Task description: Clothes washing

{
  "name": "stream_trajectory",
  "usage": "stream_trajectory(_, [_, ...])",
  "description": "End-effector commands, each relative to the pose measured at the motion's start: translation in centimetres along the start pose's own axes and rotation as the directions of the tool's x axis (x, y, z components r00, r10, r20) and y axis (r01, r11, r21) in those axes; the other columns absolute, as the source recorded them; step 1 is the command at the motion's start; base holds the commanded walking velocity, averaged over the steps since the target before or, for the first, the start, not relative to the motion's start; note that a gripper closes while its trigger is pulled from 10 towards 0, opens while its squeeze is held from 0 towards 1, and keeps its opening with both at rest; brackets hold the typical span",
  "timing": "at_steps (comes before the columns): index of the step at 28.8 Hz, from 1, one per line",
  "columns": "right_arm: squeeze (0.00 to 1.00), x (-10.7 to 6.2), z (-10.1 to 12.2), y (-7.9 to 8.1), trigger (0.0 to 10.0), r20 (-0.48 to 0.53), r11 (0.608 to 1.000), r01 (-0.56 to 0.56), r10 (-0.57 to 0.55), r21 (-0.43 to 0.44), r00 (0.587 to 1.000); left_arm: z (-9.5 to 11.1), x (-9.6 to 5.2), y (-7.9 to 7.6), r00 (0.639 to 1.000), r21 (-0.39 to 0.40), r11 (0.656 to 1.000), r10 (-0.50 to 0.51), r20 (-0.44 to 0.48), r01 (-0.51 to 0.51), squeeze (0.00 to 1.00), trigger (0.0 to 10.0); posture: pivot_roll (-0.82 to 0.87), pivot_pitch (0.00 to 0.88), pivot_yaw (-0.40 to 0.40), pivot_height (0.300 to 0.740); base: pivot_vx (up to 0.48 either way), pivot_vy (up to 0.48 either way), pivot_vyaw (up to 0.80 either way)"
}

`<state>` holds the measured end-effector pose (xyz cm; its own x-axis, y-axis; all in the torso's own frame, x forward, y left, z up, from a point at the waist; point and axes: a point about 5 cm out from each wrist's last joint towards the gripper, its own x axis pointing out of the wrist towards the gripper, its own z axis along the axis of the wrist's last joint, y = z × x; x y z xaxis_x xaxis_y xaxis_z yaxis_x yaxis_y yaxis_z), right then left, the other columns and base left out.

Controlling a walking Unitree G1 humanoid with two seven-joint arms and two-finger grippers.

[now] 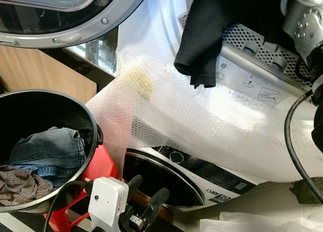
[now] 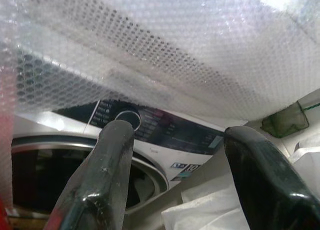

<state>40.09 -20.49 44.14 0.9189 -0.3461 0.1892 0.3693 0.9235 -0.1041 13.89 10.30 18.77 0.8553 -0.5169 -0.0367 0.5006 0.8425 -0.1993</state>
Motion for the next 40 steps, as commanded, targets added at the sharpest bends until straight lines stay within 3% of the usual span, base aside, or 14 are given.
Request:
stream_trajectory(1, [1.0,0.4,-0.9,-2.5,10.0,-0.038,0.998,0.059,-0.06,-0.03,0.997,0.2,-0.2,-0.6,1.0,-0.02,1.0,-0.025,0.004,0.025,0.0,10.0,0.08,0.231,-0.342,0.74,0.0,0.0,0.0])
stream_trajectory(5, [1.0,0.5,-1.0,-3.0,10.0,-0.031,0.998,0.058,-0.059,-0.035,0.998,0.4,0.0,-0.5,1.0,-0.009,1.0,-0.029,0.008,0.029,0.0,10.0,0.09,0.227,-0.327,0.74,0.0,0.0,0.0])
stream_trajectory(8, [1.0,0.6,-1.5,-3.1,10.0,-0.073,0.999,0.035,-0.034,0.008,0.997,0.5,-0.1,-0.2,1.0,0.018,1.0,-0.025,0.006,0.024,0.0,10.0,0.1,0.225,-0.314,0.74,0.0,0.0,0.0])
stream_trajectory(25, [1.0,0.7,-2.6,-3.6,10.0,-0.089,0.999,0.026,-0.028,-0.029,0.996,0.9,0.0,0.3,1.0,0.033,0.999,-0.024,0.011,0.023,0.0,10.0,0.12,0.214,-0.29,0.74,0.0,0.0,0.0])
stream_trajectory(27, [1.0,0.9,-2.8,-5.0,10.0,-0.064,0.996,0.058,-0.062,-0.066,0.996,1.2,0.1,0.5,0.999,0.047,0.998,-0.03,0.012,0.03,0.0,10.0,0.11,0.207,-0.268,0.74,0.0,0.0,0.0])
stream_trajectory(40, [1.0,0.9,-2.3,-6.3,10.0,-0.049,0.976,-0.027,0.017,-0.218,0.999,1.5,0.3,0.8,0.999,0.063,0.997,-0.048,0.009,0.048,0.0,10.0,0.1,0.191,-0.249,0.74,0.0,0.0,0.0])
